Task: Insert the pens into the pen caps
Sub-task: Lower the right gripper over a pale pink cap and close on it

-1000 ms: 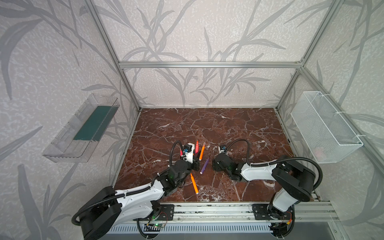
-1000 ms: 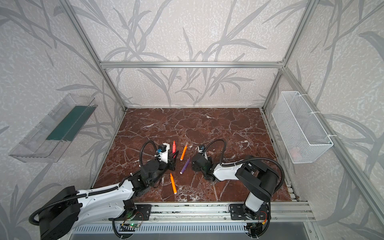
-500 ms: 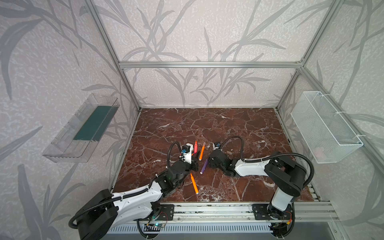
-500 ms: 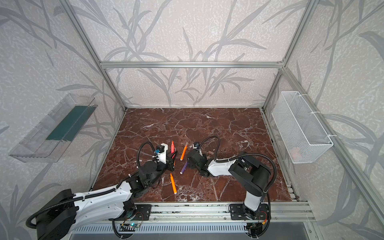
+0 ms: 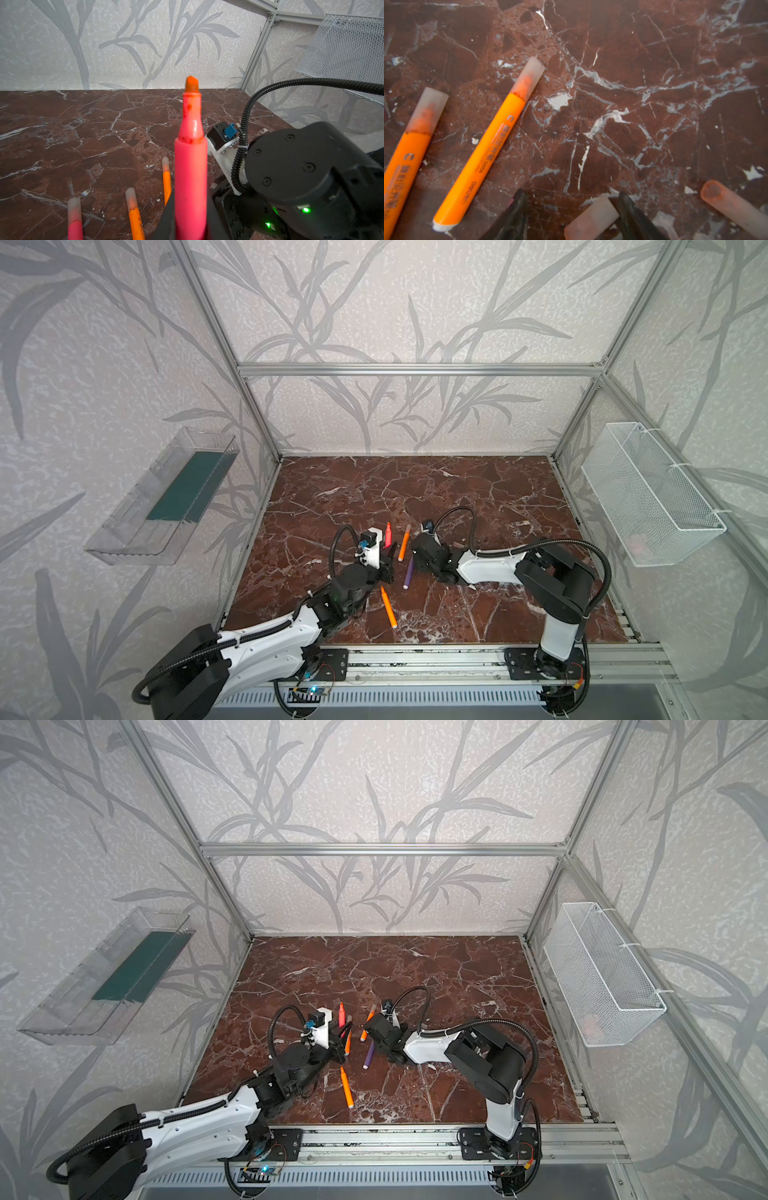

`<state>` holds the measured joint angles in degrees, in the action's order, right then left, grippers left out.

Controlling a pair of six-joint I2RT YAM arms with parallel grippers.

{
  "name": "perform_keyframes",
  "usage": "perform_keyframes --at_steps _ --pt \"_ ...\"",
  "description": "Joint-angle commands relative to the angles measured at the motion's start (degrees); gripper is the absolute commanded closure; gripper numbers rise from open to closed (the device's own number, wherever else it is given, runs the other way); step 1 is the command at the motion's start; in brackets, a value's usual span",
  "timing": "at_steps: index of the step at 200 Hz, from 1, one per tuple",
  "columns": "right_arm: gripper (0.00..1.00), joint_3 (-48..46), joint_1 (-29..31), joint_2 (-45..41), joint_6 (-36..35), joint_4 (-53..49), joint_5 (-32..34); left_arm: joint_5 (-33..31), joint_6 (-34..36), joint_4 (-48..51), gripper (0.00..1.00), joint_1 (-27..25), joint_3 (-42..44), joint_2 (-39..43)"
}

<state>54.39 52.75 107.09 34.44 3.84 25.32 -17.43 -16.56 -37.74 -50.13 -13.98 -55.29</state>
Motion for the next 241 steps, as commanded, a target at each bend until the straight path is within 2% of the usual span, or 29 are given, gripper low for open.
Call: perform_keyframes --at_steps 1,53,128,176,207,241 --pt "0.34 1.83 -0.3 1.01 -0.46 -3.73 3.12 -0.19 0.08 -0.28 1.0 0.29 0.68 1.22" --pt "0.4 -1.87 -0.33 -1.4 1.14 -3.76 5.13 0.18 0.03 -0.67 1.0 0.38 0.91 1.44" --pt "0.42 -6.17 -0.2 -5.36 1.66 -4.24 5.97 0.38 -0.13 0.02 1.0 0.38 1.34 2.85" --pt "0.58 -7.72 -0.2 -7.94 1.63 -3.84 5.49 0.58 -0.28 0.12 1.0 0.38 1.41 3.25" --pt "0.59 -6.35 -0.24 -6.52 1.66 -3.88 5.07 0.86 -0.36 0.12 1.0 0.39 1.42 3.26" --pt "0.52 -2.29 -0.92 -3.04 0.95 -5.76 4.28 0.56 -0.23 0.29 1.0 0.47 1.41 3.42"
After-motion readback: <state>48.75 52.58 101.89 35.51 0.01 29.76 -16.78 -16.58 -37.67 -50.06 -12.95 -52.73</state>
